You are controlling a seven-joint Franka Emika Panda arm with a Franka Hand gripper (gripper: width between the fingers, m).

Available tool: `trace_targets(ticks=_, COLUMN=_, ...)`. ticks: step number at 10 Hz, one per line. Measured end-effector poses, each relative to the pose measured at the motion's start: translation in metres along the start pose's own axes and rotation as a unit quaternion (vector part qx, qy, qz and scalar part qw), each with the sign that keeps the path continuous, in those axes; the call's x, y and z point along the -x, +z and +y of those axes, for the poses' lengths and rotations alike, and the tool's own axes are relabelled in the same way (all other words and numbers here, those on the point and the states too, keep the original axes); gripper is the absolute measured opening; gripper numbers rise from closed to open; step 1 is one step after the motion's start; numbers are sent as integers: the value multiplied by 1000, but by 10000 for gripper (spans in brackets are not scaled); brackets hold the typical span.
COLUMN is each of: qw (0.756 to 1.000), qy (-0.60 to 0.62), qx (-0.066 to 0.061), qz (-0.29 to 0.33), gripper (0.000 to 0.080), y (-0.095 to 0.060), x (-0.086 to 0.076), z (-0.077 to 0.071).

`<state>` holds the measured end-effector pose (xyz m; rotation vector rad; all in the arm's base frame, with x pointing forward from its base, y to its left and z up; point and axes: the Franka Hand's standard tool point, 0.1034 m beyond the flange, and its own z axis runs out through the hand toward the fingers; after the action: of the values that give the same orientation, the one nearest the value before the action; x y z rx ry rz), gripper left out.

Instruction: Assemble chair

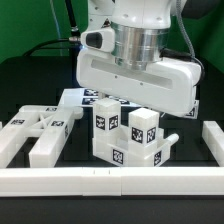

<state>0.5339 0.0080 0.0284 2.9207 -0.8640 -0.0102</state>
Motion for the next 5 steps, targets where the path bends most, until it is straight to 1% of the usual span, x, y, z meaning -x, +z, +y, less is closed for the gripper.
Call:
trace_targets(ticks=2, qw=1000, qy=-5, qx=6, qz=-3, gripper=649, y=8, x=-5, z=14)
trace_targets(ticks=5, qw=1000, qy=-9, qx=13, qz=-1, gripper=649, y=21, x=-1, z=15)
